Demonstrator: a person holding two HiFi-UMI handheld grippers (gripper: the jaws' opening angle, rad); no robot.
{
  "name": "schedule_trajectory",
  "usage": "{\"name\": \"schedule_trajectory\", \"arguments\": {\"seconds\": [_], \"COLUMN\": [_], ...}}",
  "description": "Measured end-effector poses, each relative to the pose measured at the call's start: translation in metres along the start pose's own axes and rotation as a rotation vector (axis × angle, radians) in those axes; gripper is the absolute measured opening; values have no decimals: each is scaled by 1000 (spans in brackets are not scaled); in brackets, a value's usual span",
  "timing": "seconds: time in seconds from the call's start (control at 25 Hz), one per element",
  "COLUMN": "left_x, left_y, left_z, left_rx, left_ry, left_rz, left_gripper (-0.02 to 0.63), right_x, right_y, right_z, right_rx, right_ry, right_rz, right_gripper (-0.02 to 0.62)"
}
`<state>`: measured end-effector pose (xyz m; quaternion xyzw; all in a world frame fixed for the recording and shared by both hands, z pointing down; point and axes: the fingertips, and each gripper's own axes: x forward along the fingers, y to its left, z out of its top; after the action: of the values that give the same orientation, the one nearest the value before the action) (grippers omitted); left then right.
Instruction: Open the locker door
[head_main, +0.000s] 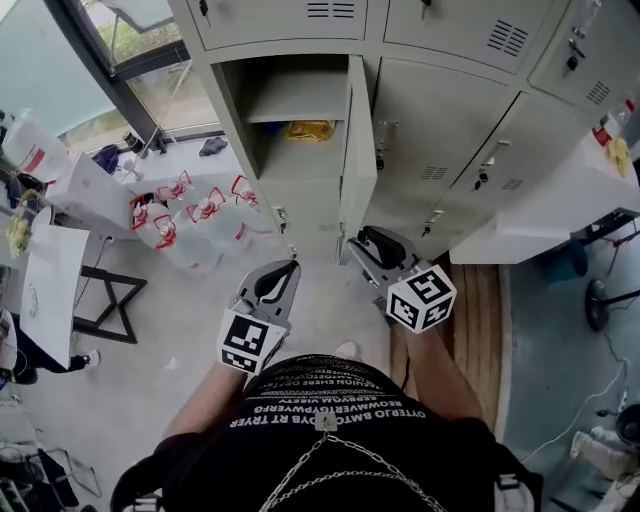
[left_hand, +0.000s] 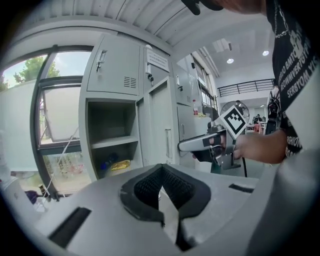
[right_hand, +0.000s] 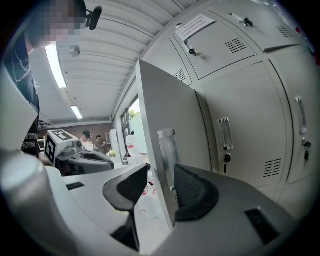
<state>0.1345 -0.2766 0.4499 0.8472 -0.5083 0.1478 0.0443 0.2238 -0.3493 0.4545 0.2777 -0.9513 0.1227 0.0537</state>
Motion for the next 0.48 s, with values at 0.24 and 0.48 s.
{"name": "schedule_trajectory", "arguments": {"seconds": [0.24,0.48], "left_x": [-27,-67], "left_y": [14,24], "left_z": [9,15], "left_rx": [32,62], "left_ry": [-23,-70], "left_rz": [27,-15], "left_gripper": [-2,-2], "right_x": [-23,-32], "right_y": [15,71], "right_z": [1,-1], "right_rx": [-15,-47], "right_ry": [-54,-54], "right_rz": [-93,-130], "right_gripper": [113,-3]}}
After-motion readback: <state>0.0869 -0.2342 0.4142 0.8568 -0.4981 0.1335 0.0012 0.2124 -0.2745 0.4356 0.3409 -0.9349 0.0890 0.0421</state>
